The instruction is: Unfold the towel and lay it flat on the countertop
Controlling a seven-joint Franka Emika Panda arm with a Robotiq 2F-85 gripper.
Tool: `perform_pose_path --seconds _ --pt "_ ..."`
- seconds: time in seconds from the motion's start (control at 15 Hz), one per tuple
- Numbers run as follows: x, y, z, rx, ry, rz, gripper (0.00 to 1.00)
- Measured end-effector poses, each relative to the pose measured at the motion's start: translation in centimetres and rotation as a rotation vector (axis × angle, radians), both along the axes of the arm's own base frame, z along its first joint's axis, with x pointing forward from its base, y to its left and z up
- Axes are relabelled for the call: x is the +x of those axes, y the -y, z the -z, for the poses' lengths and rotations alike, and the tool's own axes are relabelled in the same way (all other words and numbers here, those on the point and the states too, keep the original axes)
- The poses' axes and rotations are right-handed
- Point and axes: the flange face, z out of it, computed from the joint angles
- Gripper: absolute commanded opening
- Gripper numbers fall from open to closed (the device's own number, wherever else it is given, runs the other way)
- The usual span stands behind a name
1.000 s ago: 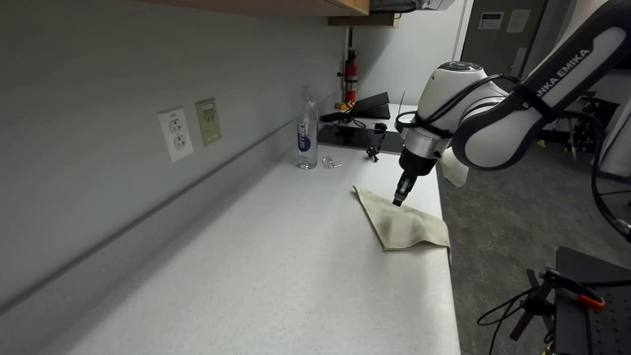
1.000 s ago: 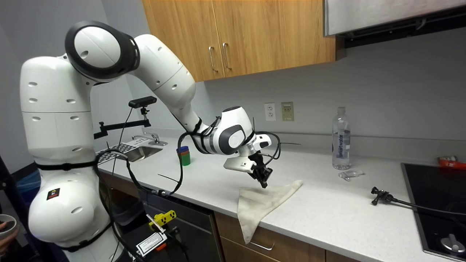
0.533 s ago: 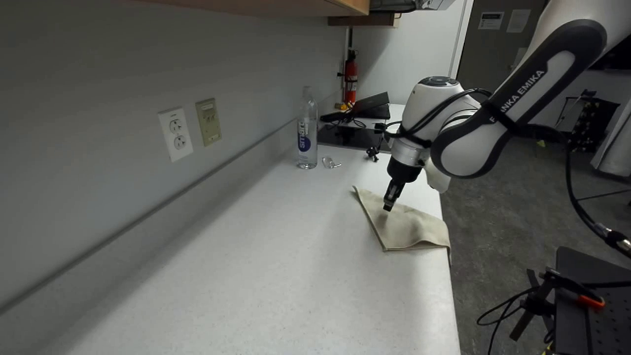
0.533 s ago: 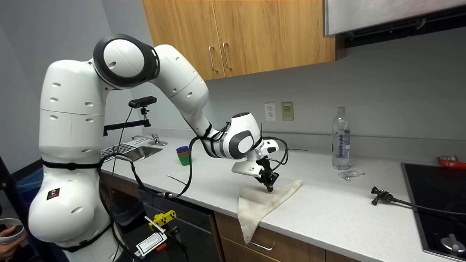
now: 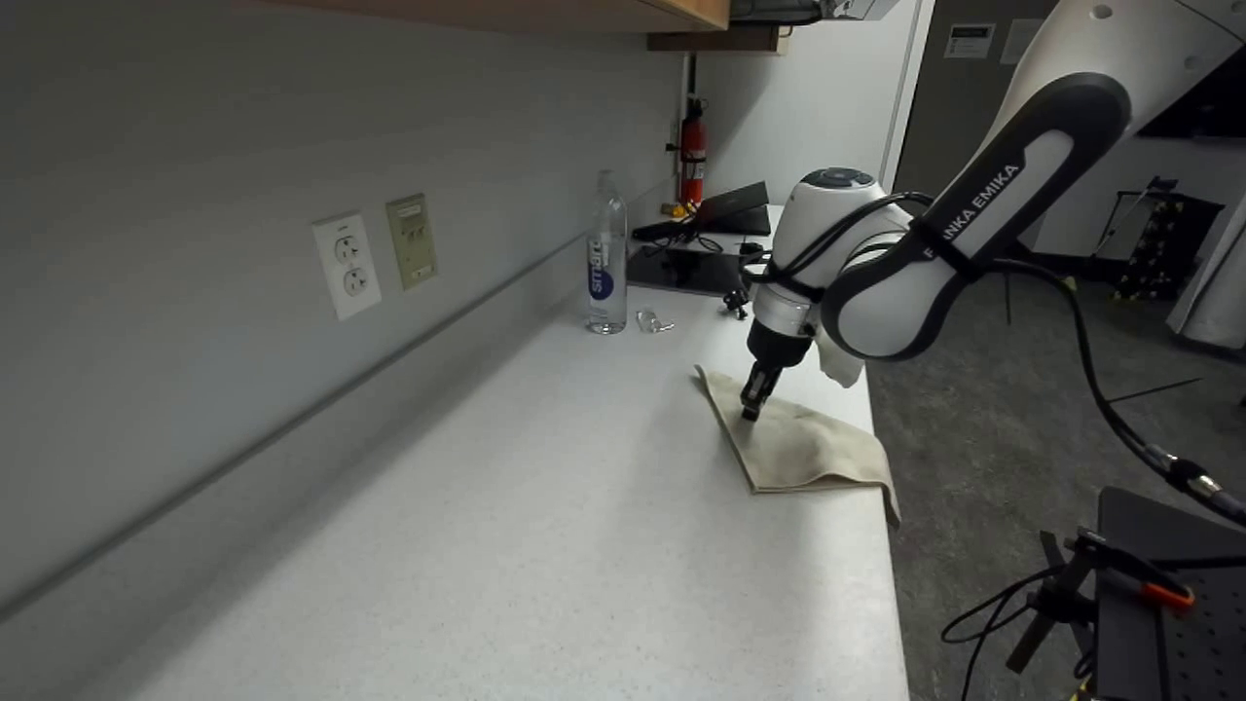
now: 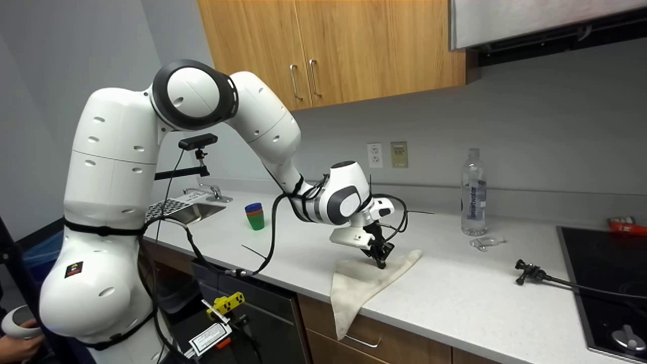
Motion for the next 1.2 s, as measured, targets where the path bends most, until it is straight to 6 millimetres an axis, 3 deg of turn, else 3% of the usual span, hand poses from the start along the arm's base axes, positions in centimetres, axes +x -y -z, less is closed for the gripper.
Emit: perform_pose_path --seconds 0.4,0.87,1.2 --pt "2.9 -0.3 0.1 -0.008 0.018 -0.006 0.00" --pt "8.0 -2.6 -0.1 -0.025 0.031 -0.039 0.00" --pt "9.2 -3.2 -1.1 -0.039 0.052 -0.054 0.00"
